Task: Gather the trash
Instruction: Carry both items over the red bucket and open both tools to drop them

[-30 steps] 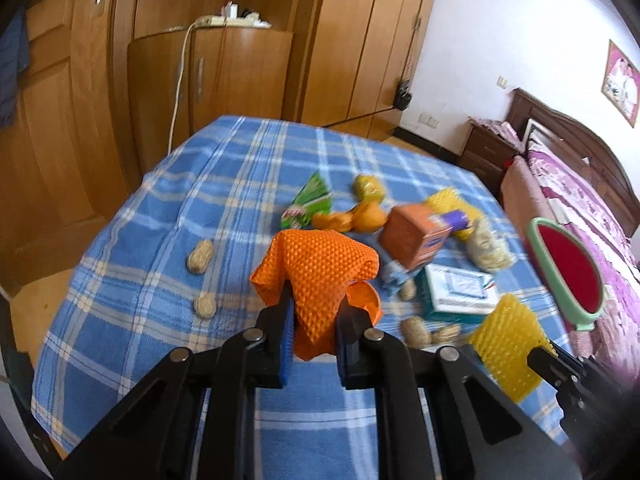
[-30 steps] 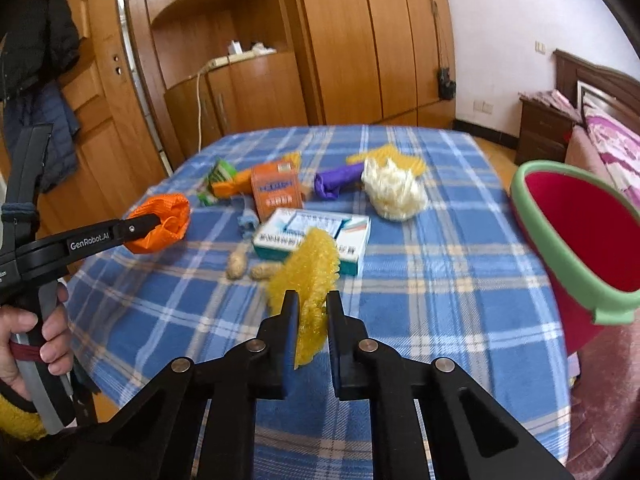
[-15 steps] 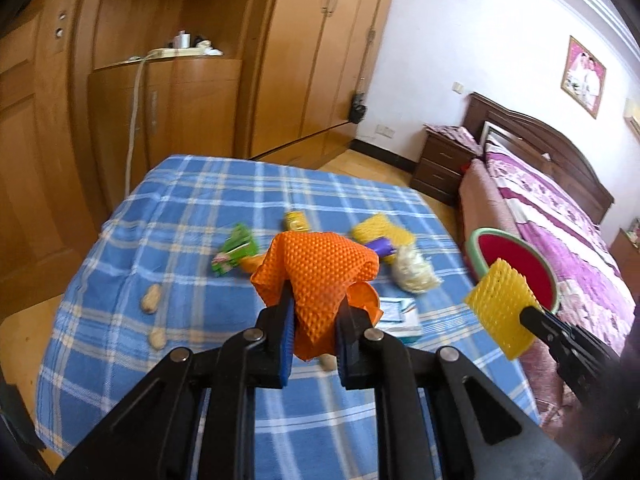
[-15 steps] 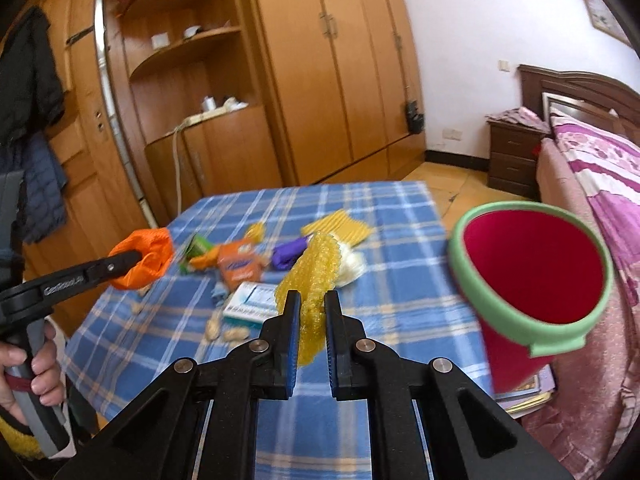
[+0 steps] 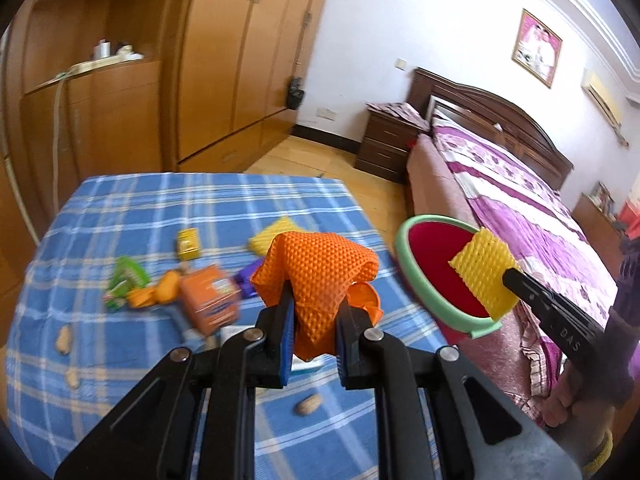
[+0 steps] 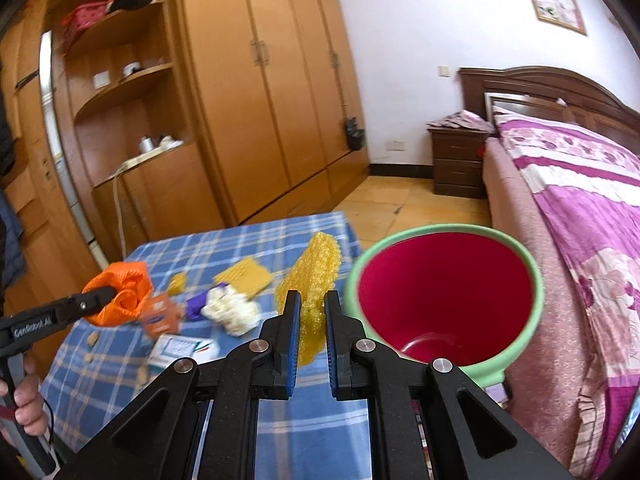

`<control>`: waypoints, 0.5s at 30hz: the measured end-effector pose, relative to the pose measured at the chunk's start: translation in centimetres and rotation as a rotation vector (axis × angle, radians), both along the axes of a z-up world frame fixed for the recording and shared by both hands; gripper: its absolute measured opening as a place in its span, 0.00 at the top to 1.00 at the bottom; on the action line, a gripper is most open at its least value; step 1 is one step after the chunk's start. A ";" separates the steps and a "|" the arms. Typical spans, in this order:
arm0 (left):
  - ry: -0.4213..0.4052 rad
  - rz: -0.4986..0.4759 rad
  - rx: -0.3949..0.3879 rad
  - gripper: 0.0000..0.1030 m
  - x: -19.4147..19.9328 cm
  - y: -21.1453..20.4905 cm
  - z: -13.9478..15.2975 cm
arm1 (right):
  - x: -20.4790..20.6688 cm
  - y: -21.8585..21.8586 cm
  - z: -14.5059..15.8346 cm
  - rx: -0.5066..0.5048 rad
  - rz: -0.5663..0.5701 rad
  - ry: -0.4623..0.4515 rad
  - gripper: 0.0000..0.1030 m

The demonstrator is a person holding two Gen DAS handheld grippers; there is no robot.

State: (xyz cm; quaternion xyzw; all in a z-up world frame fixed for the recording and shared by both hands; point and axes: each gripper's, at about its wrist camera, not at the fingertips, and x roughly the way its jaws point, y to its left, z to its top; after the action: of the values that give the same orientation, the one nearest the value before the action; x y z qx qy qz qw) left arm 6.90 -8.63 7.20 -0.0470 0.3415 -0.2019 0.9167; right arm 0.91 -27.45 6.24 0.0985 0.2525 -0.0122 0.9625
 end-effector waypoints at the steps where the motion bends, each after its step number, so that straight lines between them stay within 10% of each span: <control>1: 0.001 -0.014 0.003 0.84 0.3 -0.7 0.0 | 0.1 -0.6 0.0 0.004 -0.014 0.001 0.89; 15: 0.060 -0.196 0.083 0.84 3.9 -12.2 -2.9 | 1.8 -8.1 -2.6 0.064 -0.162 0.069 0.89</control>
State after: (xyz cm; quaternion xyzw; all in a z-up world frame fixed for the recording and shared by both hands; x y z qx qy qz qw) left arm 10.85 -20.85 4.32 0.0185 0.3796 -0.2747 0.8832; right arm 2.70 -35.56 3.62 0.1490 0.2769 -0.0855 0.9454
